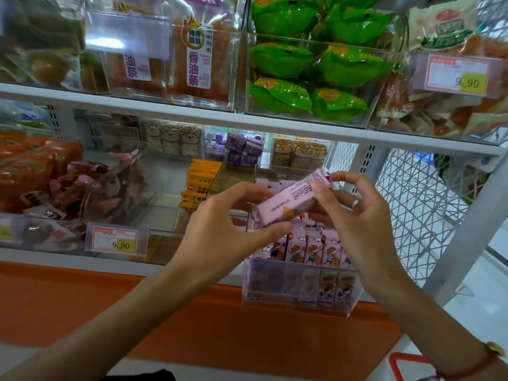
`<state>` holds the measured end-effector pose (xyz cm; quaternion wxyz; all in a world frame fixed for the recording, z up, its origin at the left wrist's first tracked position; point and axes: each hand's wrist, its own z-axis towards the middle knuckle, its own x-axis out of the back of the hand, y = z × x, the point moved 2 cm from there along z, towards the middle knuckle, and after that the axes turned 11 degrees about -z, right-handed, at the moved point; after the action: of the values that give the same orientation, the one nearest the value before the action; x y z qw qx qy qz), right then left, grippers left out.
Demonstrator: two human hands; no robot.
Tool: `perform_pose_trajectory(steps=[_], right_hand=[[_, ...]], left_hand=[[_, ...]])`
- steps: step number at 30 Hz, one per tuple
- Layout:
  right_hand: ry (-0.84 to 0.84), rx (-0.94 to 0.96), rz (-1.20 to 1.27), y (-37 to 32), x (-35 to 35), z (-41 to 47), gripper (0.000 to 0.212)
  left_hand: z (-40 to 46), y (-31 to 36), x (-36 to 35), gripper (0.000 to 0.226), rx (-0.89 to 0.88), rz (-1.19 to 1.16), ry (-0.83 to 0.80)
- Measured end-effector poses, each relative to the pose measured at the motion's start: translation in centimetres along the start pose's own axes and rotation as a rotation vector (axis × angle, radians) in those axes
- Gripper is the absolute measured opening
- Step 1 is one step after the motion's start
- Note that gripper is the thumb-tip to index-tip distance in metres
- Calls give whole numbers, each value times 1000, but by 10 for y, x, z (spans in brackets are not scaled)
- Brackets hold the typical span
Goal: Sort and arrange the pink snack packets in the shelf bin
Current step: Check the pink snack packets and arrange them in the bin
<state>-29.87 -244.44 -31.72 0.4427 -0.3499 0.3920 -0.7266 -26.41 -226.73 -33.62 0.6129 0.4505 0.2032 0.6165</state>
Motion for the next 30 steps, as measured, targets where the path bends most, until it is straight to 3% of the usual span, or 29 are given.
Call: perform_pose_trajectory(steps=[5,8,12,16,20,26,30], right_hand=[[-52,263,-128,-17,-11,-15,38],[-142,355,-244,-20,-16,-19,53],[-142,377,-373,-16,-17,-19,50],[-104,370,-404,-11,-15,-15,41],[-210,246,-369,0,-18,-12,42],[-237,236,-447,17,-12,-1,38],[-275,217,-446,29,-14,6,42]], left_hand=[[2,0,5,43,-147,162,97],[3,-2,6,42,-105,-57,26],[2,-4,1,44,75,-488,-172],[3,-6,-1,46,148,-568,-208],[2,-4,-2,40,147,-551,-211],[7,3,9,53,42,-538,30],[10,6,12,35,-91,-377,100]])
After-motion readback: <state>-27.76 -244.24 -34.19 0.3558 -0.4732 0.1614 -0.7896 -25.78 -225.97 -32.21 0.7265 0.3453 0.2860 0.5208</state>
